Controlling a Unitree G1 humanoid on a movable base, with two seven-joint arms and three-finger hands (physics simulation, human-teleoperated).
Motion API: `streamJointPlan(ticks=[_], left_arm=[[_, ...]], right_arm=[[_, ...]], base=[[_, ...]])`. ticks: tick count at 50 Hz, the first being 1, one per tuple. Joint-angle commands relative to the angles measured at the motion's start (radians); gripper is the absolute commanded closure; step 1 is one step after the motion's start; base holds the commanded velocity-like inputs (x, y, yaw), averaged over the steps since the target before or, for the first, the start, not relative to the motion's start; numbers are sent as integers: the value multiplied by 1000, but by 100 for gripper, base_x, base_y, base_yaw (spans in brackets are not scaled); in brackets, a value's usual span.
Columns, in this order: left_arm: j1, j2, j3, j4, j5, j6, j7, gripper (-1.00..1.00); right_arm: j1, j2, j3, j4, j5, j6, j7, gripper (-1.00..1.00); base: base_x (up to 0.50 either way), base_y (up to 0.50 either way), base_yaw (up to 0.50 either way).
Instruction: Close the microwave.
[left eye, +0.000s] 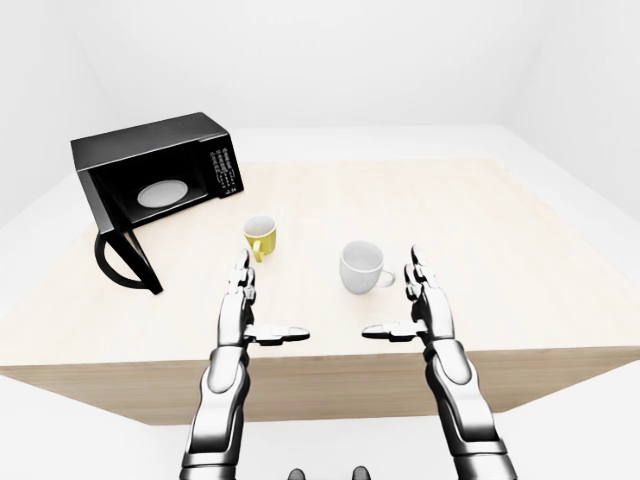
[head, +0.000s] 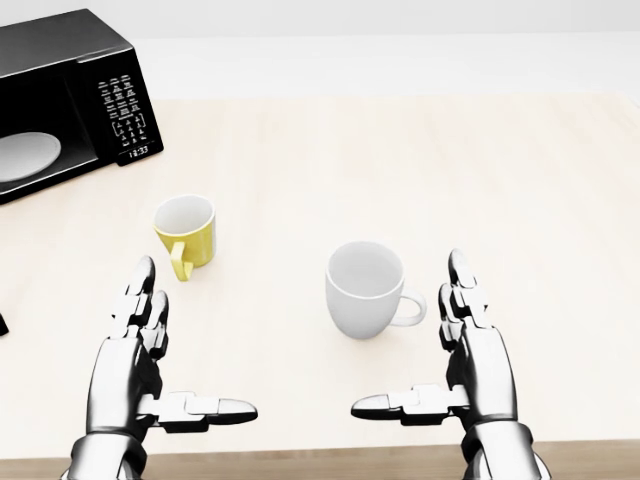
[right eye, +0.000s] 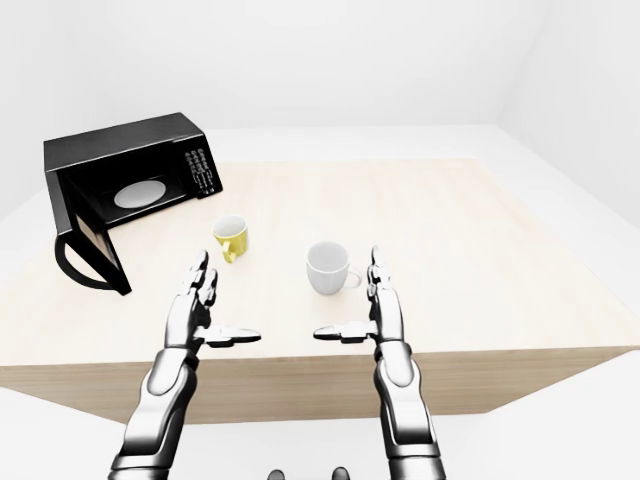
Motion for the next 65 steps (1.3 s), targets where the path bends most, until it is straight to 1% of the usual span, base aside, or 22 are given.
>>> streamJointPlan(ticks=[1,6,13,15,18,20,23,24,25,26,27,28,30,33,35,38,42,47,52,65], left_arm=[[1,12,24,2,-11,-2,-24,-100],[0,12,22,8,-9,-7,-24,-100],[0,12,22,4,-7,-2,-24,-100],[-3,12,23,12,-7,-6,-25,-100],[-1,12,22,2,-8,0,-26,-100],[1,12,22,-3,-10,4,-28,-100],[34,9,15,-81,-11,38,-33,-100],[35,8,15,-82,-11,38,-33,-100],[70,5,5,-161,-10,66,-36,-100],[100,3,-6,-225,-10,87,-43,-100],[131,1,-14,-289,1,88,-39,-100],[133,0,-14,-293,3,88,-39,-100],[190,-2,-17,-419,1,88,-41,-100],[250,-4,-8,-561,-16,88,-49,-100],[301,-7,20,-691,-54,88,-65,-100],[350,-18,26,-776,-59,88,-85,-100],[381,-28,18,-804,-56,88,-100,-100],[425,-36,26,-873,-83,88,-120,-100],[427,-44,36,-878,-104,88,-133,-100],[426,-46,33,-868,-90,88,-131,-100]], right_arm=[[0,-11,-20,11,10,-5,26,-100],[0,-11,-20,8,10,-3,26,-100],[-2,-10,-18,14,7,-6,25,-100],[-3,-9,-17,18,6,-8,25,-100],[-4,-9,-16,21,5,-10,24,-100],[2,-8,-12,8,3,-3,24,-100],[20,-6,-2,-38,-14,12,18,-100],[21,-5,-2,-39,-14,12,18,-100],[45,-5,7,-97,-40,18,3,-100],[66,-3,15,-144,-60,26,-5,-100],[98,0,28,-217,-88,37,-17,-100],[100,1,29,-222,-90,38,-17,-100],[149,3,43,-342,-119,63,-25,-100],[197,4,49,-465,-134,87,-25,-100],[235,4,57,-562,-140,87,-20,-100],[277,5,76,-652,-149,87,-17,-100],[320,-2,99,-738,-167,87,-25,-100],[346,-7,110,-800,-181,87,-36,-100],[356,-13,122,-813,-192,87,-49,-100],[350,-15,126,-816,-199,87,-58,-100]], base=[[0,0,0],[0,0,0],[0,0,0],[0,0,0],[0,0,0],[0,0,0],[0,0,0],[0,0,0],[0,0,0],[0,0,0],[0,0,0],[0,0,0],[0,0,0],[0,0,0],[0,0,0],[0,0,0],[0,0,0],[0,0,0],[0,0,0],[0,0,0]])
